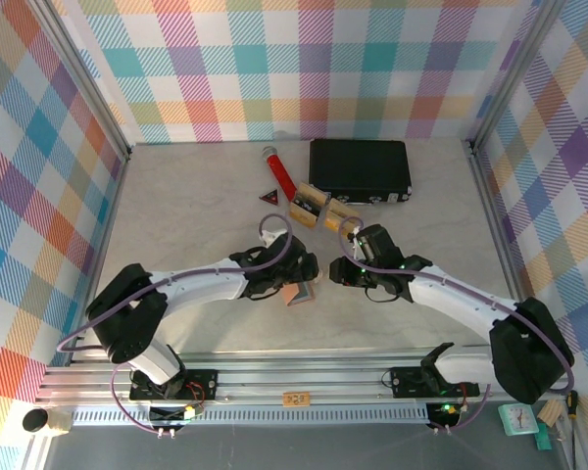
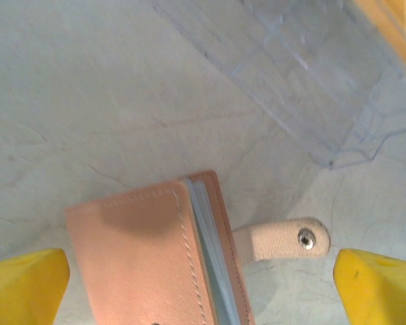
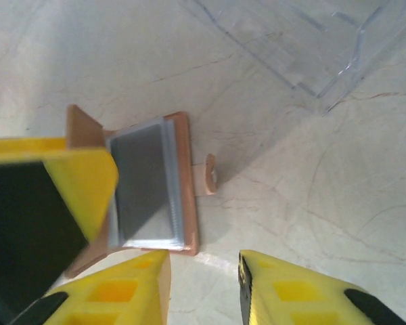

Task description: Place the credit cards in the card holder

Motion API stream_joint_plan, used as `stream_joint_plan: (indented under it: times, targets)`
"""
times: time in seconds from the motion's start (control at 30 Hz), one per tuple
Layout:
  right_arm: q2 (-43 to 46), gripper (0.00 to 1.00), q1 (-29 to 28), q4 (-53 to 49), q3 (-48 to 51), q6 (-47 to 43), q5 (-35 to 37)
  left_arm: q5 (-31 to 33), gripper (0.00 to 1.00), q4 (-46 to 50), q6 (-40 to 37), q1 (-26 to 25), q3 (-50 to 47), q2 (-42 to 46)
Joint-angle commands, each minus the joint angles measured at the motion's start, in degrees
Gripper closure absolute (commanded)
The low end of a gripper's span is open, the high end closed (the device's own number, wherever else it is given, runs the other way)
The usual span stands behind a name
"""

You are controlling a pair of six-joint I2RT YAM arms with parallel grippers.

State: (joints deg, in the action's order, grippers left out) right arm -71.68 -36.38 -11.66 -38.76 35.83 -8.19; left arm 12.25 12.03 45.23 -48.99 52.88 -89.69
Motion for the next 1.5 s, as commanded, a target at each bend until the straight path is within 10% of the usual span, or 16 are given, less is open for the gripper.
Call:
stream_joint_plan:
  times: [0.0, 0.43, 1.47]
  targets:
    - [1.45, 0.75, -2.55, -0.64, -1.75, 0.77, -1.7, 0.59, 0.0, 3.4, -2.78, 3.25, 1.76, 3.44]
    - [-12.6, 0.91, -20.36, -2.61, -18.39, -3.66, 1.34, -3.02, 0.0, 11.28, -7.77, 18.31, 0.08, 12.39]
    - [-26.59, 1.0, -12.38, 6.64, -10.8, -2.23, 0.89, -6.21, 0.0, 15.54, -19.06, 14.54, 2.21, 3.62]
